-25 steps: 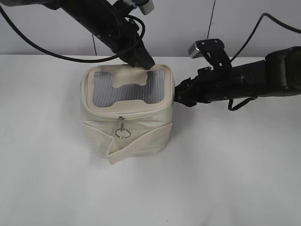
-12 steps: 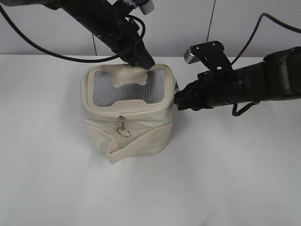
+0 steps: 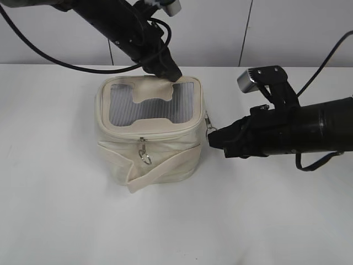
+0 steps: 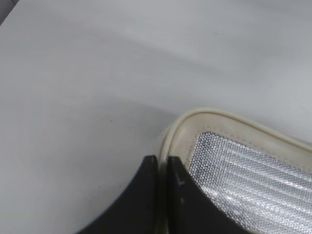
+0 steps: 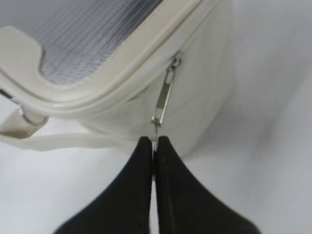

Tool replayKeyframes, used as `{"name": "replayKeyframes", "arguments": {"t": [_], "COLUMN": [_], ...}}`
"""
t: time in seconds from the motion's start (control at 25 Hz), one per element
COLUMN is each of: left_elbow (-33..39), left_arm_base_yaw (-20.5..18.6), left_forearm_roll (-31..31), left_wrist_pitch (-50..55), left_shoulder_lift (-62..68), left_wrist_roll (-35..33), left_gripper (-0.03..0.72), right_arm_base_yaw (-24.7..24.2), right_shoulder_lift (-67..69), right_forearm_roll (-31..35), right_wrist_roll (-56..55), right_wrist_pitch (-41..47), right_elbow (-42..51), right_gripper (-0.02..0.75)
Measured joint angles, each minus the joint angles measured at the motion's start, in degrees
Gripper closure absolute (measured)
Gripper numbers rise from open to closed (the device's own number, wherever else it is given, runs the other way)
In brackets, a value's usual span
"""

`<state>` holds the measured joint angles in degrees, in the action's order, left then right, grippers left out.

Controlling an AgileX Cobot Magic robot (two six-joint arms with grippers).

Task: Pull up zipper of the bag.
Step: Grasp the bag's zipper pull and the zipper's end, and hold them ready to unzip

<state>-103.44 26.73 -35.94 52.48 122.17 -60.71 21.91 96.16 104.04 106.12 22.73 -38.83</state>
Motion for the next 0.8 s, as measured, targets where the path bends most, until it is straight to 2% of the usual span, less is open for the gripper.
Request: {"name": "replayKeyframes", "arguments": {"t": [0.16,0.32,0.44,0.6,0.8], "left_elbow": [0.0,0.0,0.0,0.0,0.0], "left_arm_base_yaw": [0.2,0.3,0.9,1.9,2.6], "left_forearm_roll": [0.5,0.7,1.2,2.2,2.6], "left_wrist_pitch": [-0.3,-0.5,-0.7,-1.2,-1.0], "left_shoulder_lift": [0.0,0.0,0.0,0.0,0.0], "left_wrist_roll": [2.3,4.4,5.5,6.0,7.3], "left_gripper": [0.673,0.674,0.674,0.674,0.674], "right_arm_base_yaw": [0.5,6.2,12.6,19.9,24.1], "right_shoulder_lift": [-0.9,-0.9,-0.9,0.0,5.2], "right_forearm_roll": [-1.4,-1.9,0.9,1.2,0.6], "right_wrist_roll": [-1.4,-2.5,-2.6,-3.0,-8.9], "right_wrist_pitch": [6.2,6.5,1.8,-5.4,-7.5], "right_elbow": [2.3,2.2,0.4,-5.3,-12.0], "right_gripper": [0.729,0.729,0.729,0.729,0.729]}}
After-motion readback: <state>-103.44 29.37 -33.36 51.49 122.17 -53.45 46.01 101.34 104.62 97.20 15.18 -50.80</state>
